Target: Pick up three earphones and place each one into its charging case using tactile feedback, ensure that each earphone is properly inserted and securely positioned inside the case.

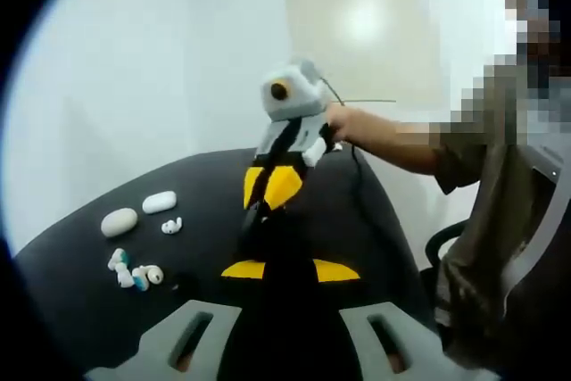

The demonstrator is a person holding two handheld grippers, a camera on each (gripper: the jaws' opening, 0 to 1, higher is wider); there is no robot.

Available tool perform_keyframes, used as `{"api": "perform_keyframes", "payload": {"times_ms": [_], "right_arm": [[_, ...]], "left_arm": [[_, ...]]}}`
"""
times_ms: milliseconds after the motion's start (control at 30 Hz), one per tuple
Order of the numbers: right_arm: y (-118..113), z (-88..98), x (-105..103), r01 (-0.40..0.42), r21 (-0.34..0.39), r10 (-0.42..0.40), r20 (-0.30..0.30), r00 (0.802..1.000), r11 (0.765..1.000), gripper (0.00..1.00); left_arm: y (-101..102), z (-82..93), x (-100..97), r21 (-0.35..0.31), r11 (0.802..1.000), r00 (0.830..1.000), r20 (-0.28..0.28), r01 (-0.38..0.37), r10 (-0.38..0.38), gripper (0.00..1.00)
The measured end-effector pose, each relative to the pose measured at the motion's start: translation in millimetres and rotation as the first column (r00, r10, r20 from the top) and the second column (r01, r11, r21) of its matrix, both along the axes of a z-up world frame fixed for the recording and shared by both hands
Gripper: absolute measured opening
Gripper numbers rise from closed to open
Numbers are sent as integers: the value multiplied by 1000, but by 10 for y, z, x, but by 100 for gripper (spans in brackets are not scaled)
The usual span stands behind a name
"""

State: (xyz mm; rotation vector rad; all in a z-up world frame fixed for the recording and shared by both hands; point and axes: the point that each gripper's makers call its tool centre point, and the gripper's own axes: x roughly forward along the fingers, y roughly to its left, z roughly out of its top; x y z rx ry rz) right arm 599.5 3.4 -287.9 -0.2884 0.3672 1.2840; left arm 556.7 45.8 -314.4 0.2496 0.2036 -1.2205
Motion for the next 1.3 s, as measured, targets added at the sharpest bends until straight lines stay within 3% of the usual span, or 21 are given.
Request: {"api": "perform_keyframes", "payload": {"times_ms": [133,233,333,467,533,667,700,833,900,1000,1067,1100,1167,1300], "right_arm": [[52,379,-63,-9,179,-26,192,981,984,13],[121,556,-193,-70,234,-24,378,925,970,13],[199,553,-275,-115,197,-3,514,858,974,13],[311,451,-400,-188,125,78,596,799,974,13],[353,365,-402,-198,42,122,656,745,979,13],[420,308,-433,-219,-29,170,729,663,975,13],[425,311,-431,-214,-35,170,740,651,976,13],[462,332,-448,-207,-93,195,809,554,974,13],[471,317,-448,-194,-155,232,844,484,969,13],[482,246,-462,-178,-245,298,865,405,953,13],[493,186,-468,-178,-286,334,865,375,941,13],[492,171,-458,-165,-305,344,872,349,938,13],[492,152,-467,-160,-311,348,878,328,937,13],[468,161,-499,-151,-311,344,887,308,938,13]], "left_arm": [[-1,0,-2,-1,1000,1000,-4,-2,1,14],[0,1,2,-3,1000,1000,-14,-4,4,14],[1,1,3,-3,1000,1000,-14,-4,4,14],[3,1,4,-4,1000,1000,-17,-6,6,14],[3,1,1,-5,1000,1000,-18,-6,6,14],[3,0,0,-6,1000,1000,-21,-5,5,14],[3,0,0,-6,1000,1000,-22,-5,5,14],[3,0,1,-7,1000,1000,-25,-3,3,14],[5,1,6,-7,1000,1000,-25,-3,3,14],[4,-1,3,-7,1000,1000,-24,-3,3,14],[4,0,6,-7,1000,1000,-25,-3,3,14],[4,0,6,-7,1000,1000,-25,-3,3,14],[2,1,12,-9,1000,1000,-26,-6,5,14],[2,-3,11,-10,1000,1000,-27,-7,7,14]]}}
